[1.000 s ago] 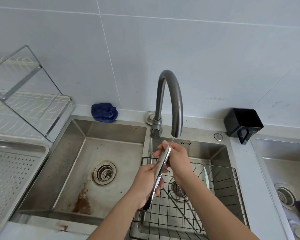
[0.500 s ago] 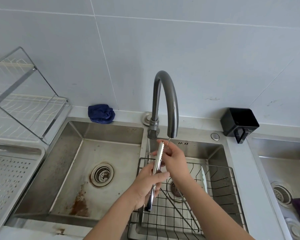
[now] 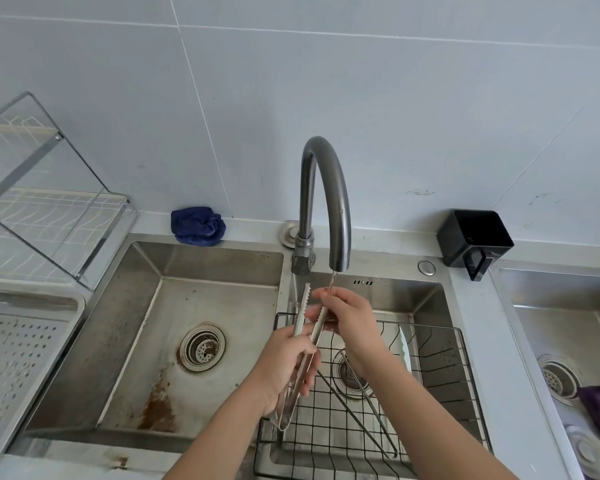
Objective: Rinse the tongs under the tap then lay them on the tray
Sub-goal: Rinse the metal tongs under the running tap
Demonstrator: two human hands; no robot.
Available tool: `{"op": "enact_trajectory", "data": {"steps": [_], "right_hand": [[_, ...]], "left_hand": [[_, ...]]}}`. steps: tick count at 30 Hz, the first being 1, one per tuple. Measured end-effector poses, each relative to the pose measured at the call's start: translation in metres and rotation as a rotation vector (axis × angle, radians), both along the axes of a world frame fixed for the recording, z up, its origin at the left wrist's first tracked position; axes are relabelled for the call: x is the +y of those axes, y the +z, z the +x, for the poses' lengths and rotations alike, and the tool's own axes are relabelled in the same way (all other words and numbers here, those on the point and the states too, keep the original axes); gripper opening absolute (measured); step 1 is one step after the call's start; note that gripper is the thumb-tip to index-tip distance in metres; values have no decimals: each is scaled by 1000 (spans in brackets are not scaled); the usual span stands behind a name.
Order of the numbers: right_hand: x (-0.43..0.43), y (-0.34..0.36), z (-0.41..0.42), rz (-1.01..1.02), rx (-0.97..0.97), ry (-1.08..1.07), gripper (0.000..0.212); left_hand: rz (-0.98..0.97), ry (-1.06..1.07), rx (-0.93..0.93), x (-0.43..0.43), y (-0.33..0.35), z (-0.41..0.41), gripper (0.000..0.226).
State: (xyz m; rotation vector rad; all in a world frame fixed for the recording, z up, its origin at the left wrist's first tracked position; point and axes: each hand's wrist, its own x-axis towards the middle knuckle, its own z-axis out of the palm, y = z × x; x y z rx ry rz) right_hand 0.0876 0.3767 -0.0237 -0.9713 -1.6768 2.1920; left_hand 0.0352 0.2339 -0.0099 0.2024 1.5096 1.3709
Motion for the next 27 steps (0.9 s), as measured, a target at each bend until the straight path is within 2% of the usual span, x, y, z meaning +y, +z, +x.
{"op": "enact_trajectory", "data": {"steps": [3,6,8,14,17,19,24,27], "right_hand": [[-5,-4,7,-55,44,46,18],[-10,-7,5,150,-18,76,20],[-14,-9,2,190,-43,46,20],[-16,-10,6,-25,-84,50,24],[-13,-11,11,20,-151,89,31],[-10,-11,12,66,-193,91,28],[-6,-8,11,-167,-45,105,19],[-3,-6,5,-91,-81,122,20]], "left_hand": [[-109,-23,89,-6,3,-8,53],[-189,-43,185,-11,7,-15,36],[-221,-95,266,-12,9,-20,26],[-359,-273,501,-16,15,-31,13],[-426,-373,583,-18,20,-33,12],[-446,-401,606,-17,21,-34,13],[-511,-403,730,-11,21,-42,21],[-528,-393,734,-11,19,-47,23]]}}
